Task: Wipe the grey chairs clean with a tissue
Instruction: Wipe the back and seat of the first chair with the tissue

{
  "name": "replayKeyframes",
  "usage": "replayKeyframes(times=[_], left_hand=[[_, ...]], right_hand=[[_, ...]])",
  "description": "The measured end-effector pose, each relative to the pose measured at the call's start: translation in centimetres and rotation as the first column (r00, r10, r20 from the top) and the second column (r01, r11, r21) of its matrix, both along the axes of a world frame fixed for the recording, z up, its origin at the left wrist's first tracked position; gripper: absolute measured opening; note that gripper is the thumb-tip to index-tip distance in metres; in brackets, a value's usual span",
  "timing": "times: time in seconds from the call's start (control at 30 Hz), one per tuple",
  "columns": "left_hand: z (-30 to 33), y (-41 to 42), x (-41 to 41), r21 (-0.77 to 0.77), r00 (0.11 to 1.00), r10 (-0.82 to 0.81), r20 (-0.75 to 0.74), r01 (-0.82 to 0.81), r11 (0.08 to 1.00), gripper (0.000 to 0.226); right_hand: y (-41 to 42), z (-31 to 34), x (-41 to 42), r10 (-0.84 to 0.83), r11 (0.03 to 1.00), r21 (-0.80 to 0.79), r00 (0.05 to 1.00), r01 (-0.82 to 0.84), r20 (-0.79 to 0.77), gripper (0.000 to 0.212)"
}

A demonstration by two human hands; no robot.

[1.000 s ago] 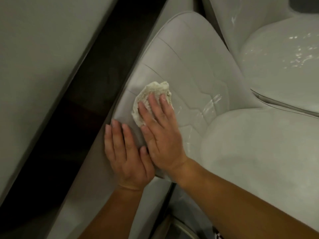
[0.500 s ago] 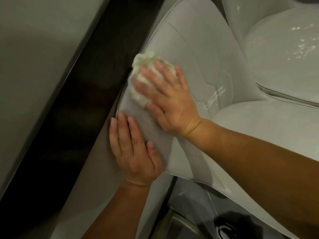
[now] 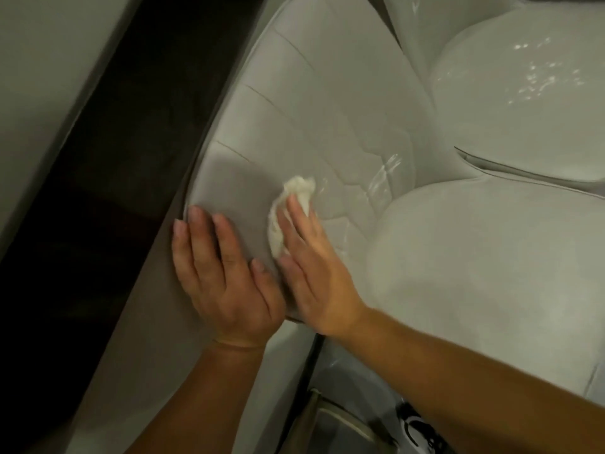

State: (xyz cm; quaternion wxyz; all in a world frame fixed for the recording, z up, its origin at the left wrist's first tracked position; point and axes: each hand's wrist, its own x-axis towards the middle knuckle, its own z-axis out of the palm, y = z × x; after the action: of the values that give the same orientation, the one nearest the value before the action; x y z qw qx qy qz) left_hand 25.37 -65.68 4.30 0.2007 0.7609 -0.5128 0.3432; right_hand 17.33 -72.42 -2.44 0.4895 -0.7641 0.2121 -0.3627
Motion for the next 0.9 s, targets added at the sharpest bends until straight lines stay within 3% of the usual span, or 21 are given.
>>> replayKeyframes(times=[0.1,0.2,0.27,0.33,0.4,0.43,0.5,0.53,0.6,0.73,0.8,0.87,0.9], left_hand=[[0.0,0.2,0.2,0.039,1.0,0.002,0.002,-0.002,0.999,0.058],[0.0,0.3,0.6,0.065,0.999,-0.013,0.034,0.011,0.998,0.055],[-0.1,0.2,0.9,0.087,0.998,-0.038,0.054,0.033,0.996,0.053],[0.0,0.2,0.8,0.104,0.997,-0.042,0.069,0.035,0.994,0.053],[0.0,0.3,0.6,0.109,0.996,-0.035,0.08,0.026,0.994,0.052],[0.0,0.3,0.6,0.11,0.996,-0.032,0.083,0.023,0.994,0.052],[-0.1,0.2,0.5,0.116,0.996,-0.024,0.086,0.014,0.993,0.052],[-0.1,0.1,0.5,0.119,0.996,-0.02,0.085,0.01,0.993,0.052],[-0.2,0.1,0.5,0.123,0.996,-0.018,0.085,0.007,0.992,0.052],[-0.4,0.3,0.7,0.134,0.995,-0.016,0.101,0.002,0.991,0.052],[-0.4,0.5,0.8,0.154,0.995,0.001,0.099,-0.016,0.988,0.053],[-0.4,0.6,0.6,0.17,0.995,0.023,0.097,-0.039,0.985,0.055],[-0.4,0.7,0.5,0.177,0.995,0.03,0.099,-0.047,0.983,0.057]], right_hand=[[1.8,-5.1,-2.6,-0.021,0.95,0.3,0.975,0.089,-0.222,0.051],[0.9,-8.8,-3.7,0.027,0.763,0.607,0.927,0.222,-0.373,0.051],[-0.4,-9.7,-4.1,0.035,0.607,0.701,0.869,0.374,-0.494,0.048],[-0.9,-9.0,-4.1,-0.084,0.521,0.674,0.817,0.523,-0.57,0.048],[0.0,-5.9,-3.4,-0.317,0.571,0.61,0.833,0.55,-0.453,0.043],[0.7,-3.8,-2.6,-0.393,0.654,0.555,0.858,0.514,-0.332,0.042],[1.7,-0.6,-0.8,-0.372,0.854,0.351,0.923,0.383,-0.102,0.043],[2.2,0.1,0.1,-0.312,0.907,0.282,0.949,0.311,-0.046,0.045],[2.2,0.6,1.1,-0.237,0.928,0.286,0.971,0.24,-0.046,0.051],[1.3,-2.2,1.3,-0.205,0.917,0.313,0.965,0.248,-0.163,0.057],[-0.2,-5.0,0.8,-0.133,0.804,0.523,0.942,0.284,-0.307,0.057],[-2.2,-7.6,-0.9,-0.036,0.486,0.801,0.924,0.349,-0.38,0.053],[-2.8,-8.3,-1.9,0.003,0.376,0.854,0.921,0.361,-0.391,0.05]])
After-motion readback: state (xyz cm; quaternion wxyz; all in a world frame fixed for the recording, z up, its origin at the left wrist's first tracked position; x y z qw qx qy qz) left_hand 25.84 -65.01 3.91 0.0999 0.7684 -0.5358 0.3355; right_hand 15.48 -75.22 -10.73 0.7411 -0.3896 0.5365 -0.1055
